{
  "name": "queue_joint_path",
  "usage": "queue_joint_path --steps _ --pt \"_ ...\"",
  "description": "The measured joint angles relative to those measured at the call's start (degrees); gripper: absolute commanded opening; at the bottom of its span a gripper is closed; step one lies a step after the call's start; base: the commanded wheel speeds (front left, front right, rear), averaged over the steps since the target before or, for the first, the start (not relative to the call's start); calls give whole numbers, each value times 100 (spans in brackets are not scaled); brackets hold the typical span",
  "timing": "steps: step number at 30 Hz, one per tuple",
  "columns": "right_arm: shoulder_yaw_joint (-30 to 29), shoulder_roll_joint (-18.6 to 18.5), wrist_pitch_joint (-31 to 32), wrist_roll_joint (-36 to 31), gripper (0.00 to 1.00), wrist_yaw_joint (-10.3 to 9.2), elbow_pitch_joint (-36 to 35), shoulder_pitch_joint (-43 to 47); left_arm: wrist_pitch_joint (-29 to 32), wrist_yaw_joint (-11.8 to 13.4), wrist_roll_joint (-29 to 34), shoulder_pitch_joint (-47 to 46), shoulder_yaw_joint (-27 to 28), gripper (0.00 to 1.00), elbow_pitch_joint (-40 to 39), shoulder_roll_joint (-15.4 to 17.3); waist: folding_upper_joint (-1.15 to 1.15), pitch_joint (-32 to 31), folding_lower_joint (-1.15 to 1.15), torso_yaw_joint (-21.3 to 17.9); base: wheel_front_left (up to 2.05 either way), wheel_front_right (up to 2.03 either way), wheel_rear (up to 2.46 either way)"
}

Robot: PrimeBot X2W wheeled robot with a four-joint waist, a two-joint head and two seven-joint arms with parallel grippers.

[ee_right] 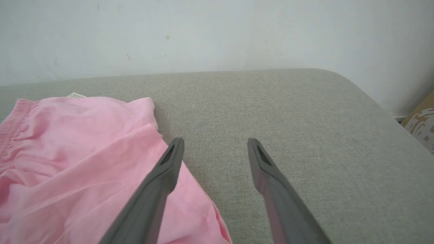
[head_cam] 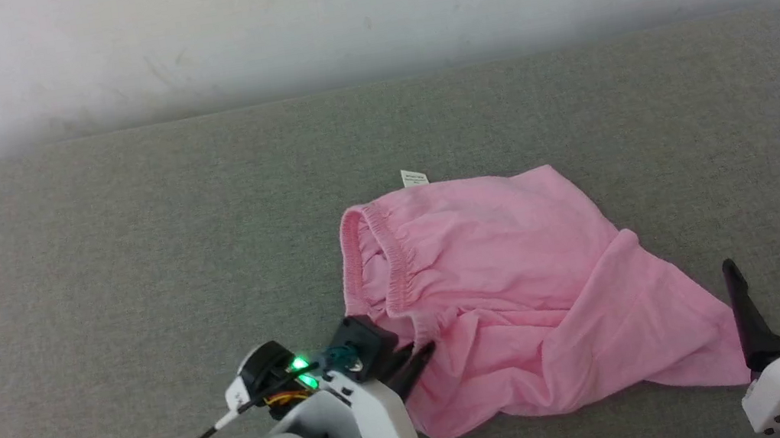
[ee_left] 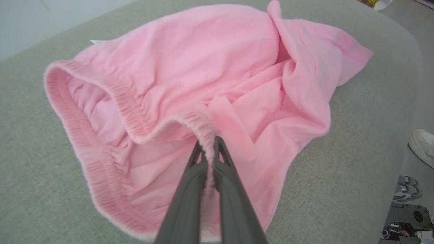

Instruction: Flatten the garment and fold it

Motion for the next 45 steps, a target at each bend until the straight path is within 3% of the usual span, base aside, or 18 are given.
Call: queue_joint_path --steps 7,14,15,16,17,23,32,37,45 --pt "18 1 111 -53 100 0 -7 60 -1023 792 -489 514 965 0 -165 55 0 -206 0 255 0 0 0" --pt "334 -3 615 -44 100 0 3 295 -1539 1436 -950 1522 1608 0 -91 198 0 -380 -1 507 0 0 0" --pt "427 -8 706 -24 100 0 4 343 -1584 1455 -1010 1623 1636 9 -18 179 0 -398 -1 539 0 0 0" --pt "524 -13 772 18 100 1 -1 387 -1615 1491 -1003 1693 1607 88 69 177 0 -415 -1 571 0 0 0" --pt "632 -35 832 60 100 0 -13 422 -1642 1496 -976 1737 1589 100 160 172 0 -431 -1 601 0 0 0" --pt "1229 -426 1134 352 100 0 -313 390 -2270 1552 -816 1658 1623 100 326 -26 0 -489 -1 798 0 0 0" --pt "2310 -1248 2470 679 100 1 -124 -396 -2532 1557 -500 1498 1636 100 279 -215 0 -476 0 1073 0 0 0" --pt "2475 -1366 2920 791 100 0 192 -633 -2565 1491 -410 1498 1593 100 359 -301 0 -427 0 1167 0 0 0" --pt "2863 -1521 2936 998 100 1 189 -784 -2575 1433 -405 1497 1612 100 479 -361 0 -324 0 1228 0 0 0"
